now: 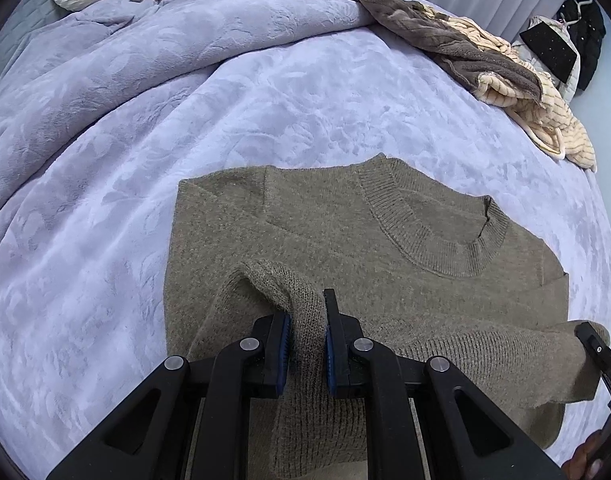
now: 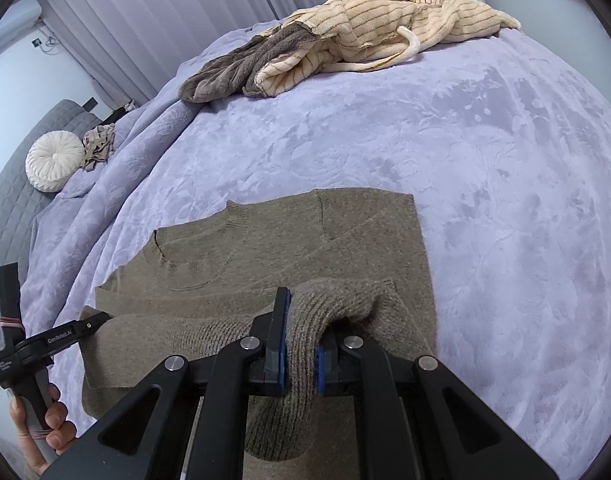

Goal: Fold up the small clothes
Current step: 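Carry the held hem toward the collar with both grippers and lower it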

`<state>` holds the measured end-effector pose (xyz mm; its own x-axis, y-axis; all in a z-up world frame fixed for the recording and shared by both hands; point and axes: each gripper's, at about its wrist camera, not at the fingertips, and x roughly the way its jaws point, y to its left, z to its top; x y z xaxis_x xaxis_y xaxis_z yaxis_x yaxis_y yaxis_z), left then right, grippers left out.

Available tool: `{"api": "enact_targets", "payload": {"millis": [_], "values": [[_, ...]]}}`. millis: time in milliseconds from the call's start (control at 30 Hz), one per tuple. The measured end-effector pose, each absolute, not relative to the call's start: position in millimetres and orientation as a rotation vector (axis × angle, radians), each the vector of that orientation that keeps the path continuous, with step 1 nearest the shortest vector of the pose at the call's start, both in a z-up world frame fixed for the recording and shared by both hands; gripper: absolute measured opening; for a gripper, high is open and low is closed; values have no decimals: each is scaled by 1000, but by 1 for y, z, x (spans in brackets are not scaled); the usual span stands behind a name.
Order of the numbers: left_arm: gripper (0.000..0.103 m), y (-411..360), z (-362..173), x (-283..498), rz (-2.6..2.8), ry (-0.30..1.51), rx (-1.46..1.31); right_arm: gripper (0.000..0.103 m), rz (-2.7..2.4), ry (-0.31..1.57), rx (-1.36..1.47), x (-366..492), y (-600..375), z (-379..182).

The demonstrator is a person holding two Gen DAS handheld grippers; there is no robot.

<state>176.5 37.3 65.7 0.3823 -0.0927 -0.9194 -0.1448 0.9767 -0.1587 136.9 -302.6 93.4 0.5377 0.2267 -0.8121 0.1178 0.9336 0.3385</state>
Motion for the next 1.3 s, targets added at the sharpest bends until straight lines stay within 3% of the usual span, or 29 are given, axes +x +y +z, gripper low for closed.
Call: {"api": "enact_targets", "payload": {"millis": [567,1300], "values": [[15,40,100,187,5,1128,-264,11,78,953,387,149,-303,119],[16,43,43,217,17,1241,-287,11,36,1060,367,185,-300,78]]}}
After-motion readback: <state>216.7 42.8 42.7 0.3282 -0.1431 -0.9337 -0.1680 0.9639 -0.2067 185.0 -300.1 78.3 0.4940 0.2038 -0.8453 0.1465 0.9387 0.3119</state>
